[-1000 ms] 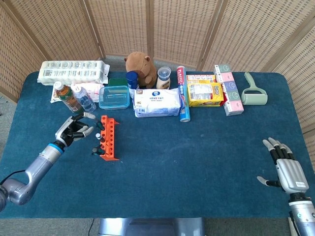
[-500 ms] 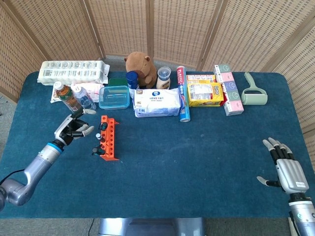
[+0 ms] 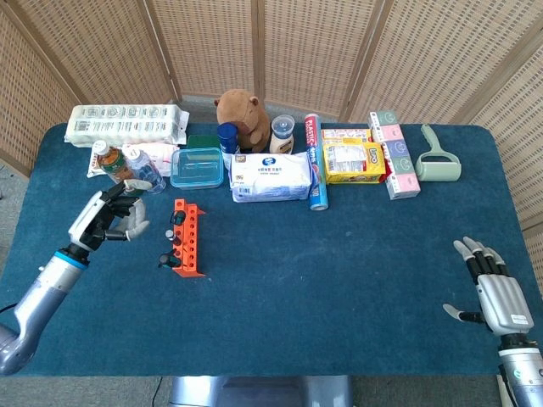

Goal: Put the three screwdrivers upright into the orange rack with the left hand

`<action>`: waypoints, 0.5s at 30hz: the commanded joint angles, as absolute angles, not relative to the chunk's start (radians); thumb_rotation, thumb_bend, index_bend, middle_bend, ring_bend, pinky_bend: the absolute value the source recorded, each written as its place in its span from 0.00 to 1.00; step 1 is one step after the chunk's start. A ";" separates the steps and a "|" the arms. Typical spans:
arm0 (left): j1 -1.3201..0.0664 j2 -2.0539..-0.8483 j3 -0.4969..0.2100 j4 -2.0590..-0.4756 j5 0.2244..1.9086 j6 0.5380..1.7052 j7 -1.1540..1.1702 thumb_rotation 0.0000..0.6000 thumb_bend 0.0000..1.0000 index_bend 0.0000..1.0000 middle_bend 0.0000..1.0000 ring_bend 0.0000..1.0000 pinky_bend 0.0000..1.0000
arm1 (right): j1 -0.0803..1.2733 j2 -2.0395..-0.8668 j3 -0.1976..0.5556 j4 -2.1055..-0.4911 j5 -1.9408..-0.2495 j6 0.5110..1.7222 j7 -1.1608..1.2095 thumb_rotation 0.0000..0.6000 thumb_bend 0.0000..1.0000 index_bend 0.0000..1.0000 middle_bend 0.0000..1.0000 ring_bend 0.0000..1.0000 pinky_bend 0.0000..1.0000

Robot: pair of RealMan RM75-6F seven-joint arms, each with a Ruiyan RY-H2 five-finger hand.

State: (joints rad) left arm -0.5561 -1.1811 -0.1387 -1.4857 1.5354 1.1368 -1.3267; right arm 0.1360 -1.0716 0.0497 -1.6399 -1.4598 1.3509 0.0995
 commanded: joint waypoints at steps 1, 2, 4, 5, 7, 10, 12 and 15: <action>-0.502 -1.080 -0.094 -1.580 1.584 1.196 -1.000 1.00 0.23 0.08 0.04 0.18 0.60 | 0.134 -1.070 0.050 -1.642 -1.461 1.355 0.099 1.00 0.02 0.00 0.03 0.03 0.01; -0.487 -1.067 -0.085 -1.591 1.581 1.205 -0.912 1.00 0.21 0.04 0.01 0.12 0.53 | 0.133 -1.070 0.050 -1.643 -1.463 1.359 0.099 1.00 0.02 0.00 0.03 0.03 0.01; -0.459 -1.055 -0.075 -1.600 1.570 1.230 -0.773 1.00 0.19 0.00 0.00 0.05 0.43 | 0.131 -1.068 0.050 -1.647 -1.467 1.365 0.097 1.00 0.02 0.00 0.03 0.03 0.01; -0.441 -1.053 -0.070 -1.606 1.561 1.248 -0.690 1.00 0.18 0.00 0.00 0.02 0.38 | 0.130 -1.068 0.050 -1.649 -1.469 1.368 0.096 1.00 0.02 0.00 0.03 0.03 0.01; -0.403 -1.051 -0.059 -1.616 1.543 1.288 -0.539 1.00 0.17 0.00 0.00 0.00 0.31 | 0.127 -1.066 0.049 -1.652 -1.473 1.375 0.093 1.00 0.02 0.00 0.03 0.03 0.01; -0.331 -1.050 -0.036 -1.626 1.524 1.367 -0.346 1.00 0.17 0.00 0.00 0.00 0.25 | 0.123 -1.066 0.050 -1.656 -1.481 1.390 0.086 1.00 0.02 0.00 0.03 0.03 0.01; -0.277 -1.065 -0.016 -1.637 1.526 1.434 -0.261 1.00 0.17 0.00 0.00 0.00 0.23 | 0.119 -1.067 0.052 -1.659 -1.486 1.404 0.078 1.00 0.02 0.00 0.03 0.03 0.01; -0.204 -1.095 0.015 -1.638 1.542 1.520 -0.158 1.00 0.17 0.00 0.00 0.00 0.22 | 0.112 -1.067 0.056 -1.663 -1.486 1.421 0.068 1.00 0.02 0.00 0.03 0.02 0.01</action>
